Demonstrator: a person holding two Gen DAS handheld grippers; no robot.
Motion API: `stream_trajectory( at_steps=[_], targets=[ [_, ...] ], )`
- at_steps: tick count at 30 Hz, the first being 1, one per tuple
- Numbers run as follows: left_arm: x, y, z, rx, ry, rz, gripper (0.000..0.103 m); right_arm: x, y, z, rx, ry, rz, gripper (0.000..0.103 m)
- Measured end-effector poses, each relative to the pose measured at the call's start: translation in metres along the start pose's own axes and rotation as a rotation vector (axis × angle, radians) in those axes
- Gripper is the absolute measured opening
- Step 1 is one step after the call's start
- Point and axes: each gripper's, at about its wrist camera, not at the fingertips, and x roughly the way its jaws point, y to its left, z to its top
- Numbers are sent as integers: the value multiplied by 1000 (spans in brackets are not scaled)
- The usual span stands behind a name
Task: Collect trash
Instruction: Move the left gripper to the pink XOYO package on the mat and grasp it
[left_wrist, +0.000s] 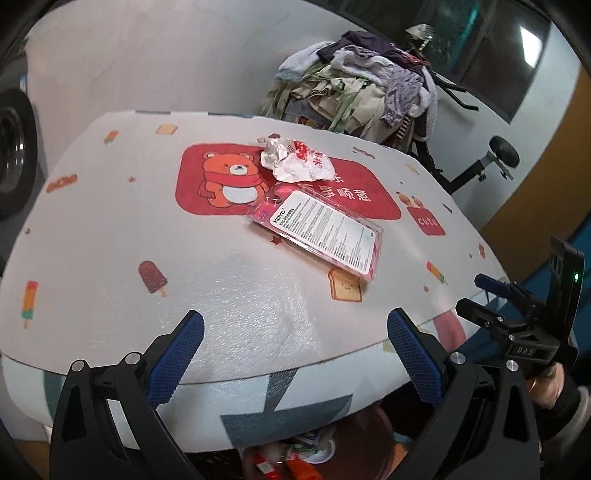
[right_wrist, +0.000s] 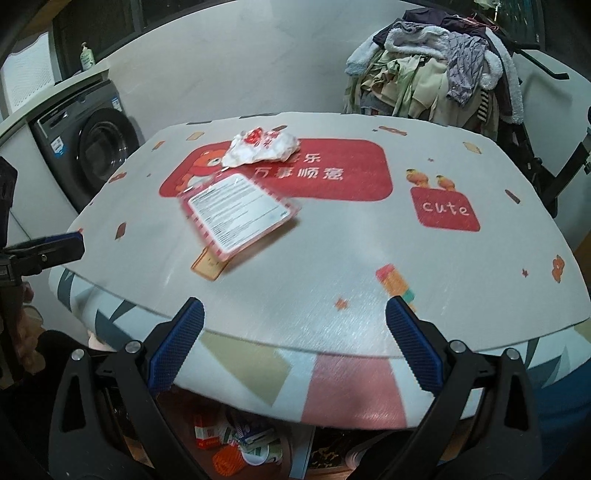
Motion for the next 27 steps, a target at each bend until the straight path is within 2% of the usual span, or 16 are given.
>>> stream_trajectory(
  at_steps=[12, 16, 23, 24, 27],
  targets=[
    [40, 15, 17, -147, 77, -43, 79, 20, -26, 14, 38, -11, -36, 97],
    [62, 23, 29, -250, 95, -91, 66, 29, -37, 18, 54, -9, -51, 97],
    [106, 29, 48, -391, 137, -119, 53, 38, -54, 26, 87, -17, -62, 97],
    [115, 31, 51, -423, 144, -129, 50, 39, -56, 27, 90, -17, -65, 97],
    [131, 33, 59, -443, 142, -126, 25, 41, -61, 30, 100, -17, -70, 97]
  ],
)
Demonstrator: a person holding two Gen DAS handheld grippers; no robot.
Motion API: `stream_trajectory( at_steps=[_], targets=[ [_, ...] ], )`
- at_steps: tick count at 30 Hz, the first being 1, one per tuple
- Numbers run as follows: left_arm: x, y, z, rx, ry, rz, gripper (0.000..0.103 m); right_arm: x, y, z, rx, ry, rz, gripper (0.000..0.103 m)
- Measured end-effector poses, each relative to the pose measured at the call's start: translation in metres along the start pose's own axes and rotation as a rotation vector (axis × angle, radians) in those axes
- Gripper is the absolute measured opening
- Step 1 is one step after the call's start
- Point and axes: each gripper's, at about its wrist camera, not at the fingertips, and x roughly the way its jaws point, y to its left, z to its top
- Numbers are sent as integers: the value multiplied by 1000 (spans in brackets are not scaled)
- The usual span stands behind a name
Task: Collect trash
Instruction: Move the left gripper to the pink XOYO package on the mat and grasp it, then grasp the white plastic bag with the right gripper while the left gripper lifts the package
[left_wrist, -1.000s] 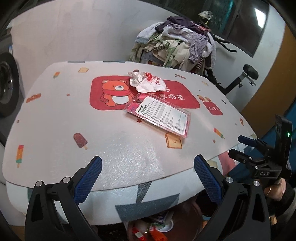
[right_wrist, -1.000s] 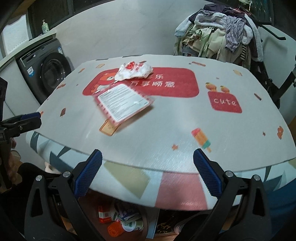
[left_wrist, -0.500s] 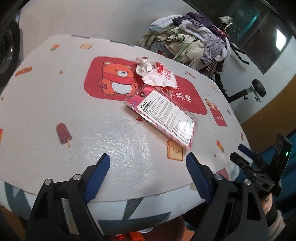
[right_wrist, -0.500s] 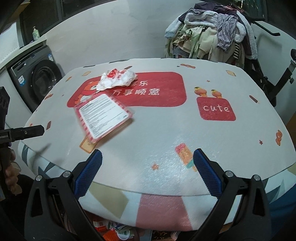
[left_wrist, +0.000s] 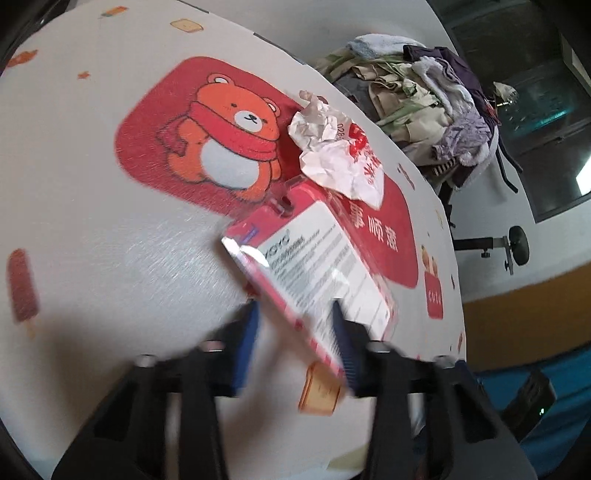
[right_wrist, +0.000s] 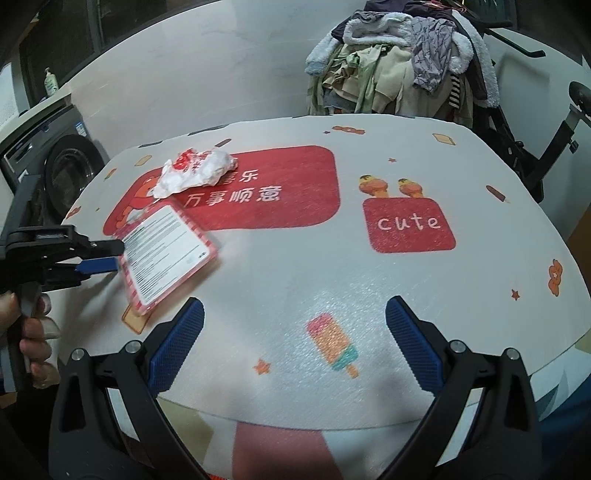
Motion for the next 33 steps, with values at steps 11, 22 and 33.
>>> stream_trajectory(
  at_steps=[11, 22, 33],
  targets=[
    [-56, 9, 22, 228, -125, 34, 8, 27, 12, 45, 3, 0, 64, 97],
    [-131, 43, 47, 299, -210, 79, 4, 130, 86, 143, 36, 52, 159, 97],
    [-138, 40, 39, 333, -207, 25, 4, 169, 97, 158, 41, 116, 163, 64]
  ],
)
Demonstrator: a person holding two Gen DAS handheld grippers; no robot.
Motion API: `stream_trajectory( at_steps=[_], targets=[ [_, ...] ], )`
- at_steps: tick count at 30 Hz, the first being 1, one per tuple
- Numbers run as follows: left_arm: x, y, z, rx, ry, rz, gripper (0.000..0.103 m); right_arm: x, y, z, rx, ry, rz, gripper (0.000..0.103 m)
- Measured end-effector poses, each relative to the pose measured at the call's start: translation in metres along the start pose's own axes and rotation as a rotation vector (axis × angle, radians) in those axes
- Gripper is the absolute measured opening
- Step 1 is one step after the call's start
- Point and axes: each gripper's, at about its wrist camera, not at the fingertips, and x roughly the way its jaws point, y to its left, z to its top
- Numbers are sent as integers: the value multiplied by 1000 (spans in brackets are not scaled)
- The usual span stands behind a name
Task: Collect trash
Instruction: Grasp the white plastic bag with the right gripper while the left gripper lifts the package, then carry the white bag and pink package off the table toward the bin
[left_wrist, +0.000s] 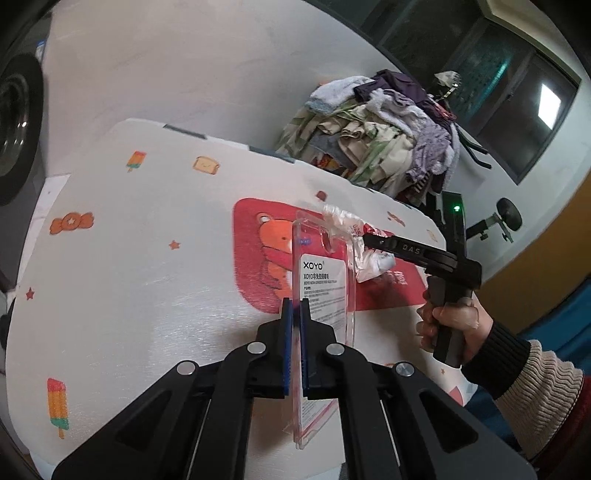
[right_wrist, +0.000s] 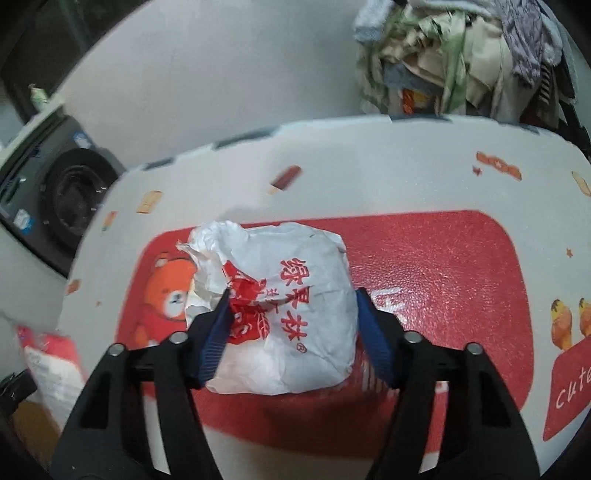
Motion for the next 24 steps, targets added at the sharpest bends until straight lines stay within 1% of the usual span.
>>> stream_trajectory(
  at_steps=[2, 6, 9, 13, 19, 24],
  targets=[
    [-3, -10, -1, 19, 0, -9, 4, -22, 1, -6, -19, -33, 4, 63],
    [-8, -35, -4, 53, -1, -35, 4, -69, -5, -26, -17, -89, 8, 63],
    [-13, -54, -10, 78, 0, -51, 4, -107, -14, -47, -14, -126, -12, 63],
    [-22, -79, -19, 113, 3, -56, 4, -159, -33, -76, 22, -175, -17, 63],
    [-39, -106, -33, 136, 6, -58, 4, -209, -46, -114, 25, -218, -26, 63],
    [-51, -119, -51, 149, 5, -69, 4, -232, -47, -142, 13, -232, -11, 63]
  ],
)
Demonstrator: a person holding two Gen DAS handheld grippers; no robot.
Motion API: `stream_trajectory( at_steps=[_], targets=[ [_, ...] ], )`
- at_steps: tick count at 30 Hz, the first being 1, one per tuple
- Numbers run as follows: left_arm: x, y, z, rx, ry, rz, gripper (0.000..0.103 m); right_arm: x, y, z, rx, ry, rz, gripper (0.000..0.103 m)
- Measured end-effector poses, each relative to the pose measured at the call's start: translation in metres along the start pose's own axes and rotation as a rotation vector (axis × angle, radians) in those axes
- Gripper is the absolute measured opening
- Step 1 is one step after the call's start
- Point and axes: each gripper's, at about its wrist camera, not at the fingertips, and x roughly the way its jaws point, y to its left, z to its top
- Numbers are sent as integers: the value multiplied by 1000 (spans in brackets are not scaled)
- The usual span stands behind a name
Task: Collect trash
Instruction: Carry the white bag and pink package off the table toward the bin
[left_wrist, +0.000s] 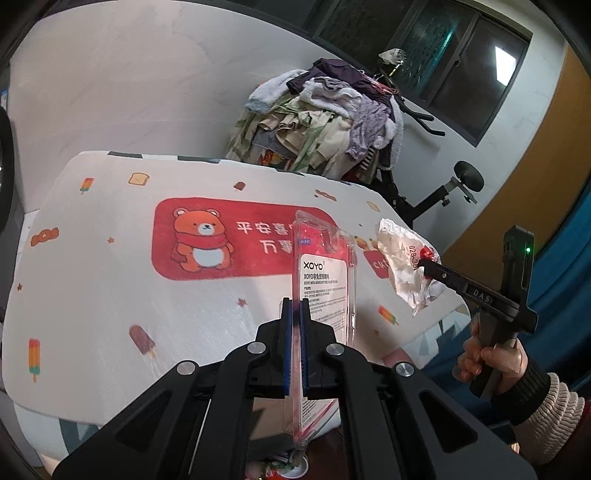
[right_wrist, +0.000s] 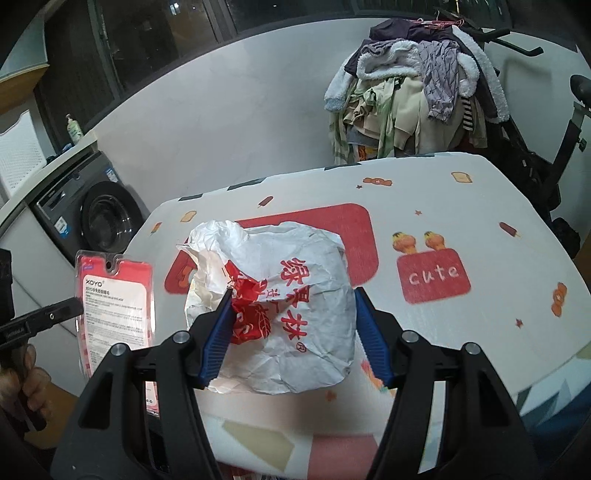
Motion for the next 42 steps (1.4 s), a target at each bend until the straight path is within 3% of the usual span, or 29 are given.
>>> stream_trajectory(
  at_steps=[15, 37, 42],
  targets=[
    [-21, -28, -53, 2, 1, -49, 4, -44, 3, -48, 11, -25, 37, 63],
    [-6, -28, -126, 3, 55, -47, 4, -46, -4, -101, 38, 4, 54, 63],
    [3, -32, -140, 46, 80, -29, 4, -45, -5, -110, 55, 10, 60, 63]
  ],
)
